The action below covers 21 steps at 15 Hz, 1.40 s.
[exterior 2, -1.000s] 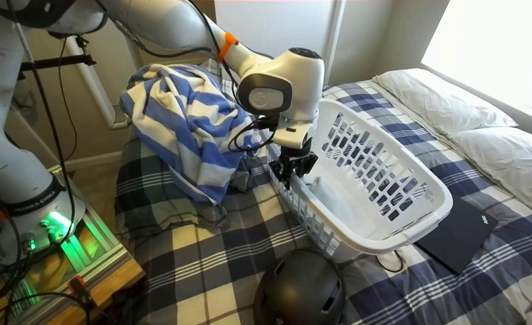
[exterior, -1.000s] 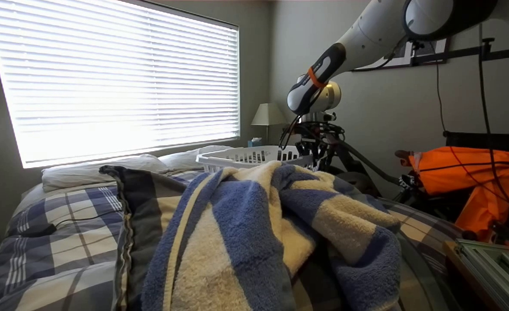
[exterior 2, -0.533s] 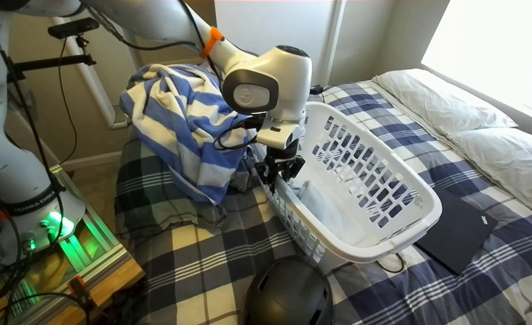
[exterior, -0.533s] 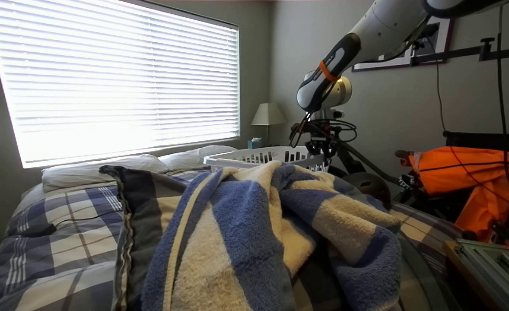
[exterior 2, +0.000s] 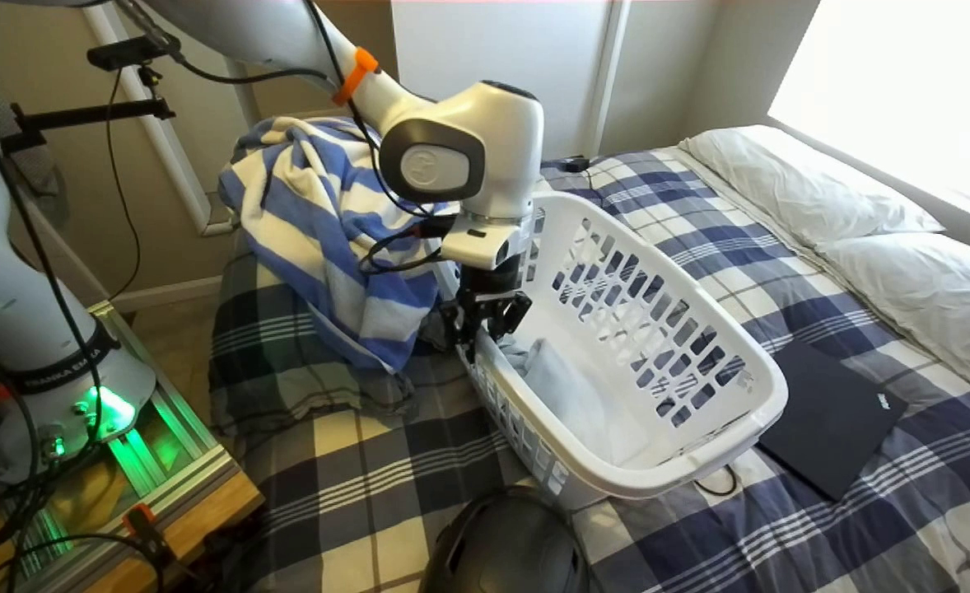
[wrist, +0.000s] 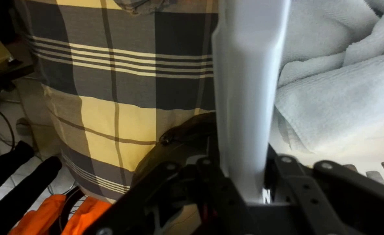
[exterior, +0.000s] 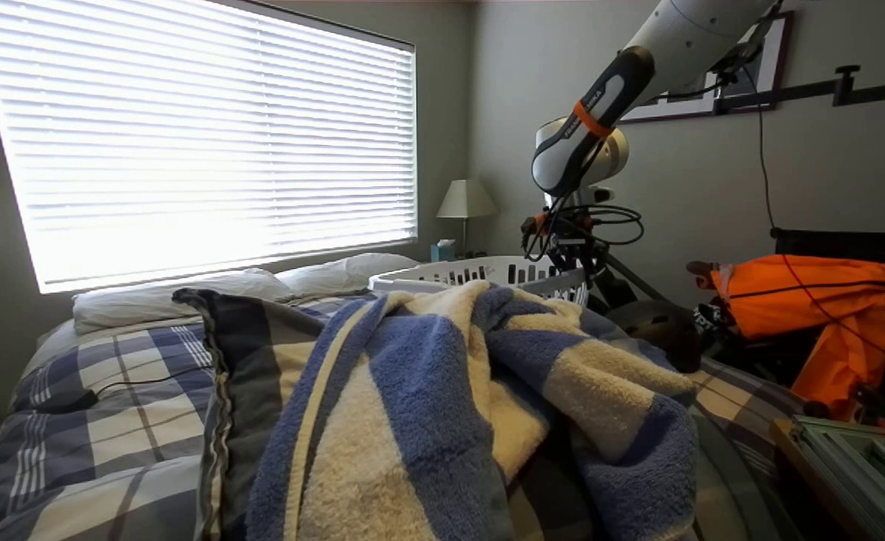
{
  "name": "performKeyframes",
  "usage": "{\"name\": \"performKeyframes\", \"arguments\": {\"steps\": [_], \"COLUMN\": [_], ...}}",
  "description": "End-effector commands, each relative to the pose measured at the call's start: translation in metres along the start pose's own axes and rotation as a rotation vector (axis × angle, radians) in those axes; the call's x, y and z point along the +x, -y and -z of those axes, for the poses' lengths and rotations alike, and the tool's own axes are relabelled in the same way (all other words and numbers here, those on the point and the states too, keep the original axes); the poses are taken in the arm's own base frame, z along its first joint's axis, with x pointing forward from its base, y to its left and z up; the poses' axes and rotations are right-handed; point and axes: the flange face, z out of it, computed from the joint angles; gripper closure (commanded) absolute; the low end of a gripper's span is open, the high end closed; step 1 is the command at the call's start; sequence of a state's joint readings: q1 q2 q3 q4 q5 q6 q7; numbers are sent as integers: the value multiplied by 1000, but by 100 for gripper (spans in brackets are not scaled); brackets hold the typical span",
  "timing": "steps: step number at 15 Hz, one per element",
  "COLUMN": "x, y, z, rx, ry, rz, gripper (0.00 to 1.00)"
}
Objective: Slide the washing basket to the bottom edge of the bed
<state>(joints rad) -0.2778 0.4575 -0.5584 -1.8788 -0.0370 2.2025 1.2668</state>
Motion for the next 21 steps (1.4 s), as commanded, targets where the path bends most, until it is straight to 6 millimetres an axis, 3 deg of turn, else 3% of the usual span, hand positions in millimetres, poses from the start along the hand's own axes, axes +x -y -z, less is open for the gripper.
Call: {"name": "performKeyframes", "arguments": {"steps": [1, 3, 4, 5, 11, 13, 15, 20, 21], "x": [11, 14, 18, 20, 32, 36, 23, -33, -23], "y": [-37, -37, -33, -30, -13, 2, 21, 63, 45], "z": [2, 4, 8, 13, 71, 90, 96, 94, 99], "rx": [-83, -83, -68, -49, 22, 110, 147, 210, 187], "ry": [-11, -23, -23, -15, 37, 41, 55, 149, 108], "rz": [-68, -74, -88, -86, -83, 59, 166, 435, 354], "gripper": [92, 92, 62, 43, 3, 0, 0, 0, 0]}}
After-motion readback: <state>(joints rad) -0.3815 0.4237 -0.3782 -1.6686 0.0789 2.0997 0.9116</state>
